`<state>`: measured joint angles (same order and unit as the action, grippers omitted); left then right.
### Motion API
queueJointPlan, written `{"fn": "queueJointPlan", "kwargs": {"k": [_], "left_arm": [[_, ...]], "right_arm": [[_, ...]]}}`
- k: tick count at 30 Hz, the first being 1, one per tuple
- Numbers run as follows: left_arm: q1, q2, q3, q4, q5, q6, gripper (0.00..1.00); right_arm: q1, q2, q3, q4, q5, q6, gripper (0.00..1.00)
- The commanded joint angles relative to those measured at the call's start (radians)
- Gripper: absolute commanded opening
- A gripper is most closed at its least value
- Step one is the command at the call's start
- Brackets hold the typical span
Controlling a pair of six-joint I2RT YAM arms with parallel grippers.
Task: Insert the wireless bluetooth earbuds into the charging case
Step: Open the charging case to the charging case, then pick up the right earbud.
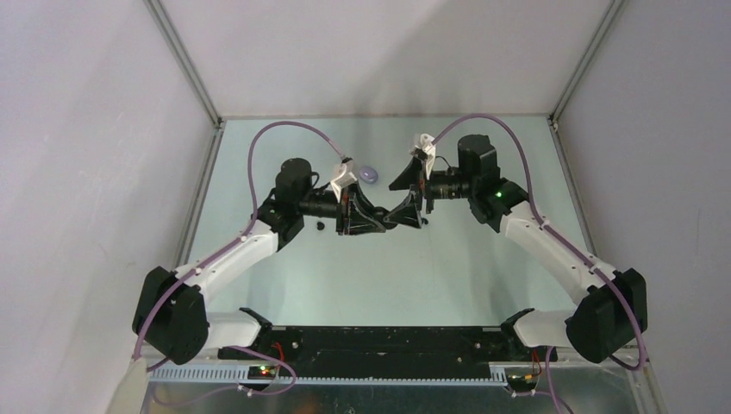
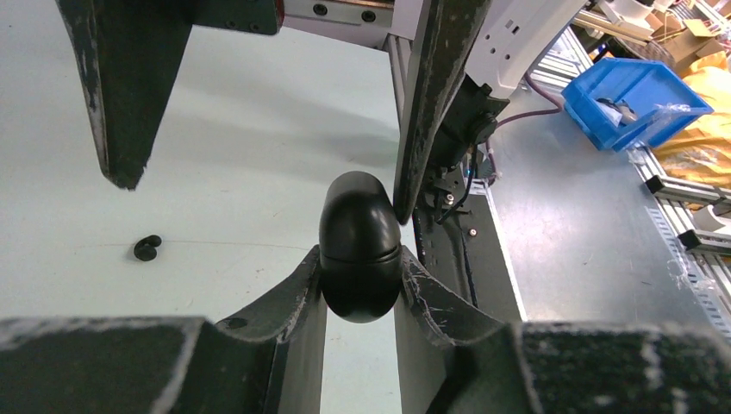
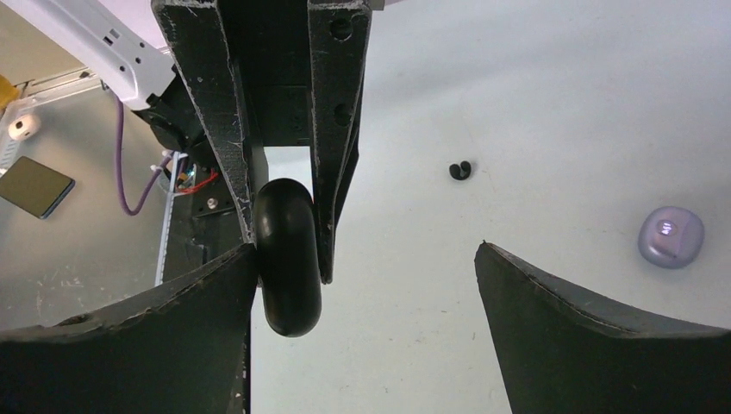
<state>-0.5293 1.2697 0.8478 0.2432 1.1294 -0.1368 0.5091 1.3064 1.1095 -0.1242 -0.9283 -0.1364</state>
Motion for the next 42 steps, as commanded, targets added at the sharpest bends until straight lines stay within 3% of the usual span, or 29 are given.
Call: {"fn": "queueJointPlan", "kwargs": {"k": [1, 14, 20, 26, 35, 42], "left_arm": [[-0.011, -0.014, 0.05, 0.017, 0.052, 0.02, 0.02], [-0.012, -0.005, 0.065, -0.02, 0.055, 0.036, 0.01], [-0.004, -0.001, 0.137, -0.281, 0.034, 0.264, 0.0], [0.011, -0.013, 0.169, -0.431, 0.004, 0.419, 0.0], [0.062, -0.013, 0.348, -0.899, -0.026, 0.766, 0.0], [0.104, -0.024, 0.321, -1.057, -0.013, 0.906, 0.0]], "right_arm": [[-0.039, -0.049, 0.004, 0.006, 0.055, -0.042, 0.99], [-0.057, -0.127, 0.004, -0.051, 0.012, -0.129, 0.99], [-0.159, -0.171, 0.004, -0.047, 0.006, -0.09, 0.99], [-0.314, -0.104, 0.004, -0.093, -0.058, -0.067, 0.96], [-0.317, 0.153, 0.039, -0.272, 0.239, -0.294, 0.91], [-0.264, 0.459, 0.294, -0.539, 0.579, -0.412, 0.88]]}}
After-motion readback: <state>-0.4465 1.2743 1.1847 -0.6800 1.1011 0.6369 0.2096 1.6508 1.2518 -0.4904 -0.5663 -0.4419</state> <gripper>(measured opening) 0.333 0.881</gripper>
